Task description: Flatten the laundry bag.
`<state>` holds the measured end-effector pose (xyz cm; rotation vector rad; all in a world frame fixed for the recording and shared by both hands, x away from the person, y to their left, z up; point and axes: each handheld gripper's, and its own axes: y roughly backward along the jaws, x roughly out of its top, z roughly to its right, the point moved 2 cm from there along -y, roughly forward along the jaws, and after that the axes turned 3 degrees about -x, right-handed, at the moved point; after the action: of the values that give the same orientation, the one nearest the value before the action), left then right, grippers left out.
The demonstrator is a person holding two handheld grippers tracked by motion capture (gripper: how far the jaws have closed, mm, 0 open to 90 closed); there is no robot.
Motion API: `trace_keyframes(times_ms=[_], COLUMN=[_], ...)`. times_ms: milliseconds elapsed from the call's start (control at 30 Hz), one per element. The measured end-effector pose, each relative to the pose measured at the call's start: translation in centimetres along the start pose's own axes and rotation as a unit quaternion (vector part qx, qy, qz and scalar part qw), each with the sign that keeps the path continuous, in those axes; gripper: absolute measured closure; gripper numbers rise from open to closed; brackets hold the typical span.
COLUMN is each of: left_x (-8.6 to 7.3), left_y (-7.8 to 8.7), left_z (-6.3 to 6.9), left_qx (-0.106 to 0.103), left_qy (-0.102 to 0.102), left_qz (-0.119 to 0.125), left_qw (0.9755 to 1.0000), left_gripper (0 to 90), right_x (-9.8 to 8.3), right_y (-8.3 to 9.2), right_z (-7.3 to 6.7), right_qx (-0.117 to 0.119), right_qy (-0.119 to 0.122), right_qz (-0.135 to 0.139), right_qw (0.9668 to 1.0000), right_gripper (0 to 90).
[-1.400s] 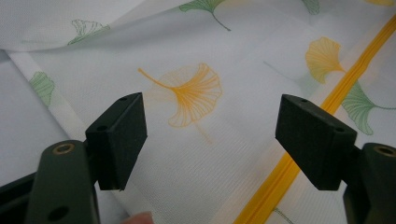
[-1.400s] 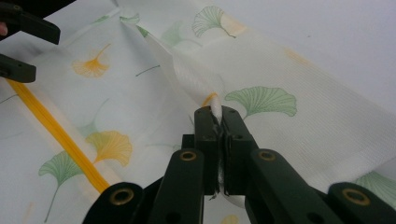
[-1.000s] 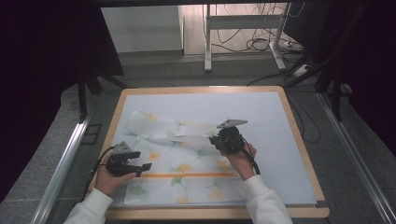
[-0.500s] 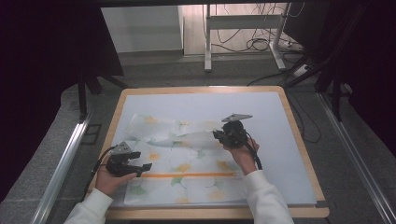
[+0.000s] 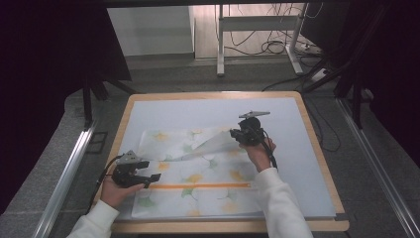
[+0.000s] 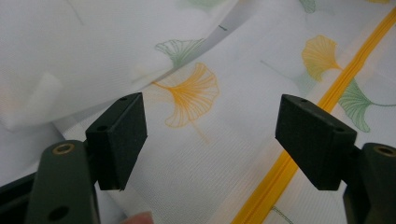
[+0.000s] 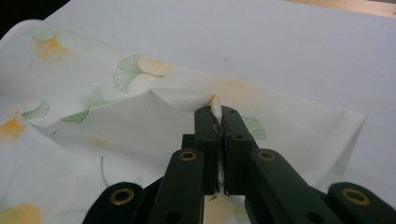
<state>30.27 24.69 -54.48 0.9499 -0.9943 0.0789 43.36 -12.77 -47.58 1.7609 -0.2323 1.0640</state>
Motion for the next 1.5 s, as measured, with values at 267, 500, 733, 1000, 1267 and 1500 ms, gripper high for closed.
trace_keyframes(times_ms=[267, 500, 733, 1000, 1267, 1500], left_x=[0.0, 0.0, -0.1, -0.1, -0.1, -0.1], left_y=[-0.1, -0.1, -0.1, -0.1, -0.1, -0.1], left_z=[0.1, 0.0, 0.0, 0.0, 0.0, 0.0], left_qx=[0.0, 0.0, 0.0, -0.001, -0.001, -0.001], left_qy=[0.0, 0.0, 0.001, 0.002, 0.002, 0.002], left_qz=[-0.001, -0.002, -0.001, -0.001, -0.003, -0.001], left_qw=[1.0, 1.0, 1.0, 1.0, 1.0, 1.0], left_gripper=[24.6, 24.6, 24.6, 24.7, 24.7, 24.7], right_x=[0.4, 0.1, 0.0, -0.1, -0.3, -0.4], right_y=[-0.8, -1.7, -2.6, -3.4, -3.9, -4.0], right_z=[1.3, 2.4, 3.4, 4.3, 5.2, 6.2], right_qx=[-0.012, -0.016, -0.02, -0.029, -0.036, -0.044], right_qy=[-0.013, -0.037, -0.059, -0.077, -0.092, -0.104], right_qz=[0.002, 0.001, 0.003, 0.006, 0.015, 0.014], right_qw=[0.9998, 0.9992, 0.998, 0.9966, 0.995, 0.9935], right_gripper=[86.5, 86.5, 86.5, 86.5, 86.5, 86.5])
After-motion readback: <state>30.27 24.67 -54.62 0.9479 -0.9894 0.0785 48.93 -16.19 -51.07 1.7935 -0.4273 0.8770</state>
